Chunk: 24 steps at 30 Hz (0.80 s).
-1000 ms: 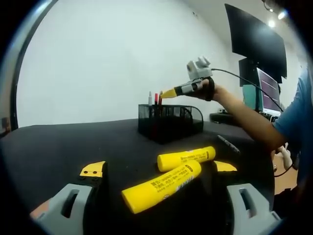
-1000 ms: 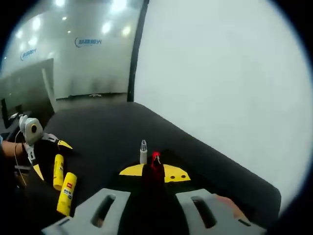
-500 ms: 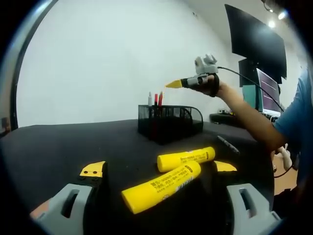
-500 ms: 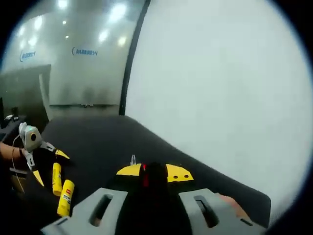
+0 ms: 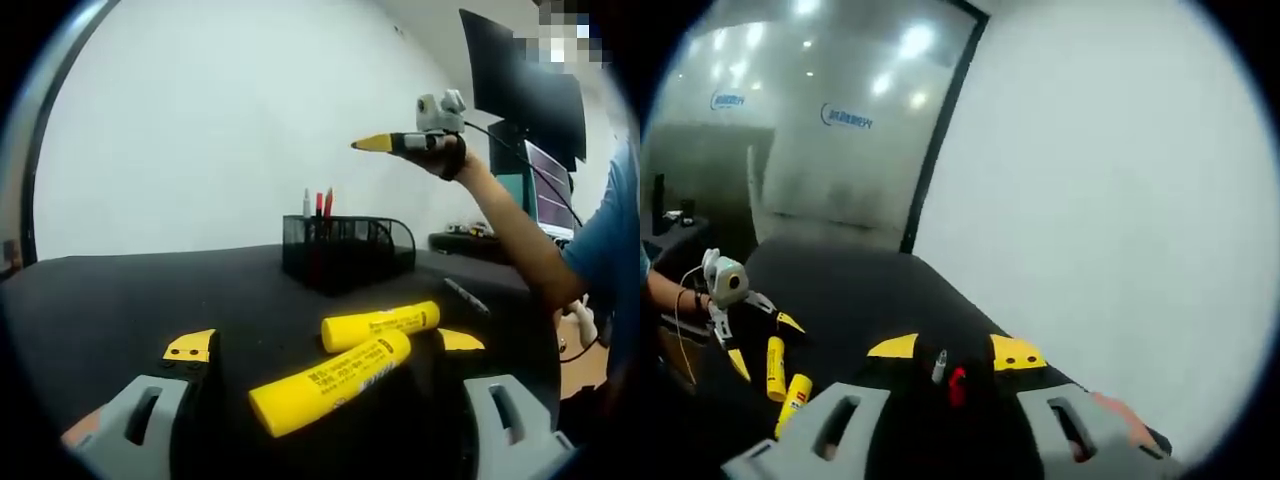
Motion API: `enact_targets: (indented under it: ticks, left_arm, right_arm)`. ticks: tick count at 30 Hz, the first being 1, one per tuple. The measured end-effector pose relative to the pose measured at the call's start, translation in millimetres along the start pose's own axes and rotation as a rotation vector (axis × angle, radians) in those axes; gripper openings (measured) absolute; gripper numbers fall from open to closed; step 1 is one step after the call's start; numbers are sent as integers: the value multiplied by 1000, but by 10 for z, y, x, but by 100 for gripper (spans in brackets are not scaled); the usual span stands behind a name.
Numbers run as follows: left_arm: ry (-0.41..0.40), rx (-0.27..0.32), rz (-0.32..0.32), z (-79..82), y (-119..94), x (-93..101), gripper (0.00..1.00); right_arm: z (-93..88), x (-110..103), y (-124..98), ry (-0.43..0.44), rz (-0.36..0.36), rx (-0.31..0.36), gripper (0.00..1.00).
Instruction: Pick up pens and glue sticks and place them into the holder.
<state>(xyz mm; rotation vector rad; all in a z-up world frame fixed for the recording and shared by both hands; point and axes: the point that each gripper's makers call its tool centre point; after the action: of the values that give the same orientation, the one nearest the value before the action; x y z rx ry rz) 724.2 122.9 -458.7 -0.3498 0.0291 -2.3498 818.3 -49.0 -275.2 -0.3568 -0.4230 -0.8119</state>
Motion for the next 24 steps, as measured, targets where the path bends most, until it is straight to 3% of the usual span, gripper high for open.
enact_targets:
  ticks: [6, 9, 18, 24]
  left_arm:
    - [0, 2, 0, 5, -2, -1, 83]
    - [-1, 3, -1, 7, -3, 0, 83]
    - [-1, 14, -4, 27, -12, 3, 84]
    - [4, 28, -7, 49, -21, 10, 85]
  right_arm:
    - [217, -235, 76, 0, 81, 42, 27]
    - [256, -380, 159, -11, 122, 30, 29]
    - [281, -800, 334, -60, 248, 1, 28]
    - [160, -1208, 399, 6, 416, -85, 33]
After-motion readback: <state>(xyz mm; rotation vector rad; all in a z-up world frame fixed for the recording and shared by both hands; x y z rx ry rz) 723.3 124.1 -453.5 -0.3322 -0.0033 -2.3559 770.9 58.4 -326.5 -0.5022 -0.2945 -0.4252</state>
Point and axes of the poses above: the point that each gripper's makers call its tool centre point, and the gripper's own axes: y roughly forward along the fingers, x roughly to its right, z roughly out of its top, and after that the axes turned 12 degrees about -y, right-handed
